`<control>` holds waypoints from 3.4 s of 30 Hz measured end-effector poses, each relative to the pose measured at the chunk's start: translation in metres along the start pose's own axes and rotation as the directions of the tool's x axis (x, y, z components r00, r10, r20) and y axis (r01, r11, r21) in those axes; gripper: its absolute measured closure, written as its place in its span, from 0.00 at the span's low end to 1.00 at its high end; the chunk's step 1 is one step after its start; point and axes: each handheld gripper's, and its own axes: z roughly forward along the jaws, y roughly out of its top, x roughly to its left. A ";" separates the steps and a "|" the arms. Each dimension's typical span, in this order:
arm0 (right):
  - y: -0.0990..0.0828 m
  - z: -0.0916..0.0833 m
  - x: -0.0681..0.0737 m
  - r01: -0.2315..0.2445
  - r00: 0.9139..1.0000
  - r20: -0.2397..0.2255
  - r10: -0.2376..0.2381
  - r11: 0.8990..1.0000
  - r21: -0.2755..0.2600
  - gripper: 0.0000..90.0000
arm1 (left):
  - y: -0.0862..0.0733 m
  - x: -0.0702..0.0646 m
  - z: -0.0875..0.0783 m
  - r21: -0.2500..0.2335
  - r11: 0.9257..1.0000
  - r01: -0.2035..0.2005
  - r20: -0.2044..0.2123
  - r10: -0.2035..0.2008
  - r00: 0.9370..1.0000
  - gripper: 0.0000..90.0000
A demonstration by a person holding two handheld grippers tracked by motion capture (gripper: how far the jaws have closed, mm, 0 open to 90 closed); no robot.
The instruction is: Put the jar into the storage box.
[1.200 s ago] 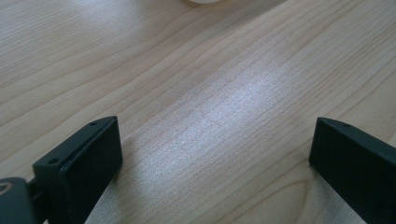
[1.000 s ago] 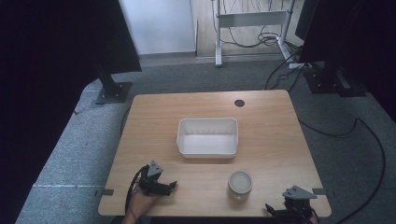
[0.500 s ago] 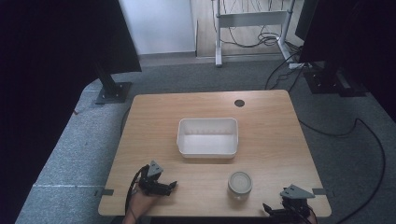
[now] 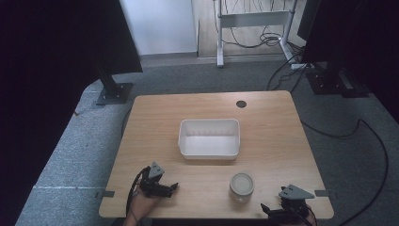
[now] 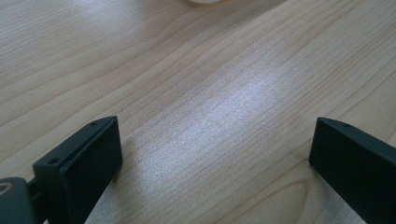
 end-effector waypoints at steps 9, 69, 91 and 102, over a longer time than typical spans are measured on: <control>0.010 0.001 0.005 0.022 0.999 -0.026 -0.022 0.999 -0.025 0.00 | 0.000 0.000 0.000 0.000 1.000 0.000 0.000 0.000 1.000 0.02; 0.054 0.050 0.041 0.102 0.982 -0.155 -0.110 0.993 -0.057 0.00 | 0.000 0.000 0.000 0.000 1.000 0.000 0.000 0.000 1.000 0.02; 0.060 0.053 0.050 0.085 0.992 -0.089 -0.090 0.994 -0.063 0.10 | 0.000 0.000 0.000 0.000 1.000 0.000 0.000 0.000 1.000 0.02; 0.072 0.056 0.050 0.071 0.994 -0.078 -0.075 0.996 -0.058 0.10 | 0.000 0.000 0.000 0.000 1.000 0.000 0.000 0.000 1.000 0.02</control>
